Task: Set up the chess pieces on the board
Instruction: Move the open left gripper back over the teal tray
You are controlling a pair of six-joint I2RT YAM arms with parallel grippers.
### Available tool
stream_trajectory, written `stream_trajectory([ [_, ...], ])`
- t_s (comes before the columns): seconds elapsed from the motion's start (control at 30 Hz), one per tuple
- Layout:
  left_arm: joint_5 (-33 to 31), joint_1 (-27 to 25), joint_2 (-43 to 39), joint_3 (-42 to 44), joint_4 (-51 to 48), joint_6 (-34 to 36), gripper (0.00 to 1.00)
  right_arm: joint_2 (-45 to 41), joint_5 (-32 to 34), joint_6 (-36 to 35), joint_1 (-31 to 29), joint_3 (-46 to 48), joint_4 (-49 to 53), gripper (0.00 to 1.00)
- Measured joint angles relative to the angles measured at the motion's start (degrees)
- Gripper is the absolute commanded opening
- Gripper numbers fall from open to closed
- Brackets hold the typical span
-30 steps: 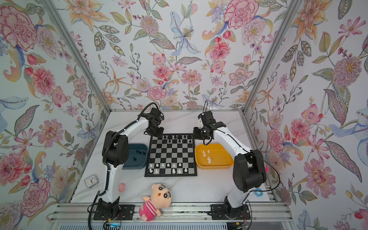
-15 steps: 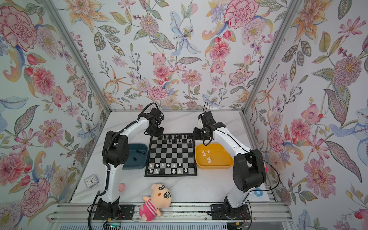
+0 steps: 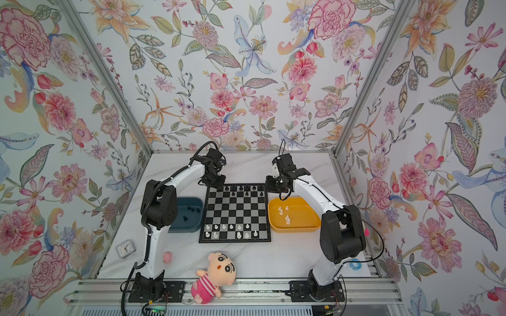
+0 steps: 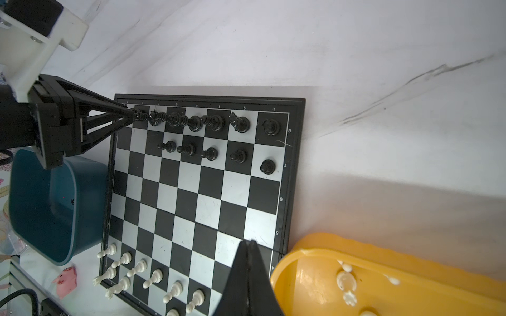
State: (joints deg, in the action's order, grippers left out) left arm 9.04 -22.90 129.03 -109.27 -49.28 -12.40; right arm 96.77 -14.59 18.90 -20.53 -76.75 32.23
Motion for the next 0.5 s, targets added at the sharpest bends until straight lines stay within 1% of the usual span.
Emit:
stream_trajectory([
  [0.5,-0.2,0.0,0.0,-1.9,-0.8,0.0,0.27,0.0,0.0,0.0,0.0,0.0,0.0,0.05],
])
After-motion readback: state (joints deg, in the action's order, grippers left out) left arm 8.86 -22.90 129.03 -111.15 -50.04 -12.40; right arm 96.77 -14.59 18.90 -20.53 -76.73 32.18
